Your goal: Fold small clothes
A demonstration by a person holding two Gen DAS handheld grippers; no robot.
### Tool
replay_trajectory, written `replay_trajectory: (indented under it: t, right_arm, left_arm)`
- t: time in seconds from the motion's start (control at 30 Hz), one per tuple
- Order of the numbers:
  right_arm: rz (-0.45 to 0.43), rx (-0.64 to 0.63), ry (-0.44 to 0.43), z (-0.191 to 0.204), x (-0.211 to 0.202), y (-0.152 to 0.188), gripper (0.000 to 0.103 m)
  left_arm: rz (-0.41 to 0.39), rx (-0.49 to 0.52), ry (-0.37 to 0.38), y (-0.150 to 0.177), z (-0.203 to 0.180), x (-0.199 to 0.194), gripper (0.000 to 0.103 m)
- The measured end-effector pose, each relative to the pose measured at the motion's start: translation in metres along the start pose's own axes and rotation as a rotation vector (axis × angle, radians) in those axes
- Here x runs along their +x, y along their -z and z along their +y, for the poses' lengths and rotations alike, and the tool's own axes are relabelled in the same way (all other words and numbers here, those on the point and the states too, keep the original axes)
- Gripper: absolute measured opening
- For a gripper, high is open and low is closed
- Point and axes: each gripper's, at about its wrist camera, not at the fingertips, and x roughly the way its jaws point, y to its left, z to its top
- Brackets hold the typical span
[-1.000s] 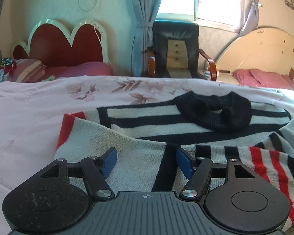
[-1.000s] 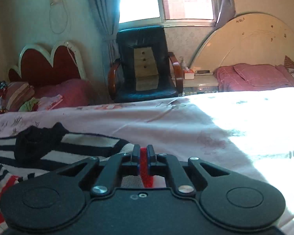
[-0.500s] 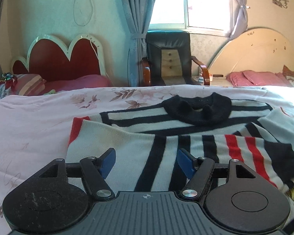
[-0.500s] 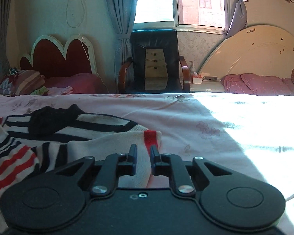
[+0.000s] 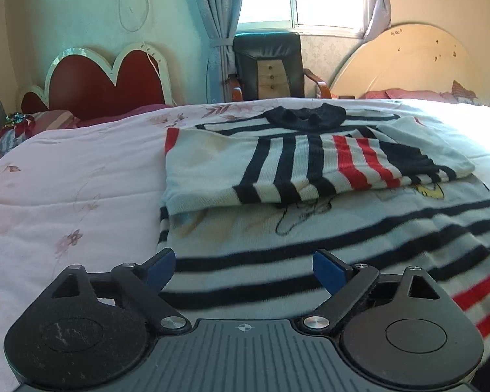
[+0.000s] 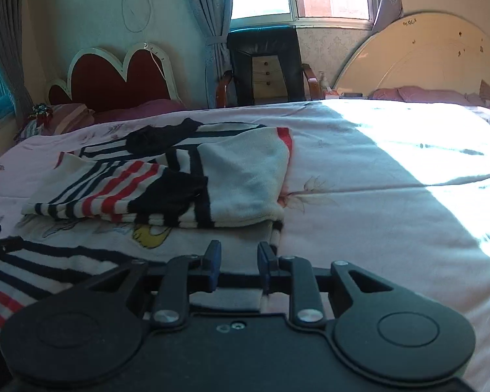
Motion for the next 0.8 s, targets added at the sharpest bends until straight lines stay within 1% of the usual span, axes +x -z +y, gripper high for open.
replay_trajectory:
  t: [0.07, 0.13, 0.2, 0.27, 0.33, 0.37, 0.4, 0.43, 0.47, 0.6, 0.67, 0.73, 0.8]
  right_arm:
    - [0.046, 0.056, -0.032, 0.001, -0.021, 0.018, 0.027]
    - [0.086, 0.091, -0.052, 0.002, -0.038, 0.037, 0.03]
    - [0.118, 0.117, -0.054, 0.004, -0.054, 0.057, 0.033]
    - [0.147, 0.138, -0.053, 0.006, -0.065, 0.074, 0.039]
    - [0.177, 0.165, -0.055, 0.008, -0.075, 0.09, 0.043]
    - [0.186, 0.179, -0.06, 0.009, -0.079, 0.096, 0.045]
    - [0.193, 0.195, -0.066, 0.011, -0.083, 0.102, 0.047]
    - [0.2, 0.212, -0.071, 0.011, -0.085, 0.106, 0.048]
    - [0.213, 0.244, -0.084, 0.01, -0.087, 0.112, 0.048]
    - [0.206, 0.396, -0.13, -0.003, -0.092, 0.124, 0.048]
    - [0.208, 0.455, -0.158, -0.008, -0.094, 0.129, 0.048]
    - [0.225, 0.499, -0.211, -0.011, -0.094, 0.135, 0.049]
    - [0.229, 0.554, -0.256, -0.014, -0.091, 0.141, 0.049]
  left_arm:
    - [0.019, -0.018, 0.008, 0.018, 0.012, -0.022, 0.09]
    - [0.046, -0.055, 0.0, 0.037, 0.025, -0.042, 0.09]
    - [0.072, -0.073, 0.0, 0.054, 0.033, -0.057, 0.09]
    - [0.082, -0.077, 0.002, 0.068, 0.039, -0.071, 0.09]
    - [0.085, -0.099, 0.016, 0.08, 0.044, -0.084, 0.09]
    - [0.091, -0.115, 0.031, 0.085, 0.047, -0.088, 0.086]
    - [0.103, -0.132, 0.053, 0.09, 0.049, -0.091, 0.08]
    - [0.12, -0.155, 0.082, 0.095, 0.052, -0.093, 0.07]
    - [0.135, -0.186, 0.119, 0.1, 0.054, -0.094, 0.065]
    - [0.168, -0.359, 0.281, 0.119, 0.067, -0.094, 0.065]
    - [0.181, -0.466, 0.367, 0.13, 0.075, -0.09, 0.065]
    - [0.199, -0.572, 0.457, 0.138, 0.084, -0.083, 0.065]
    - [0.208, -0.638, 0.524, 0.142, 0.09, -0.075, 0.065]
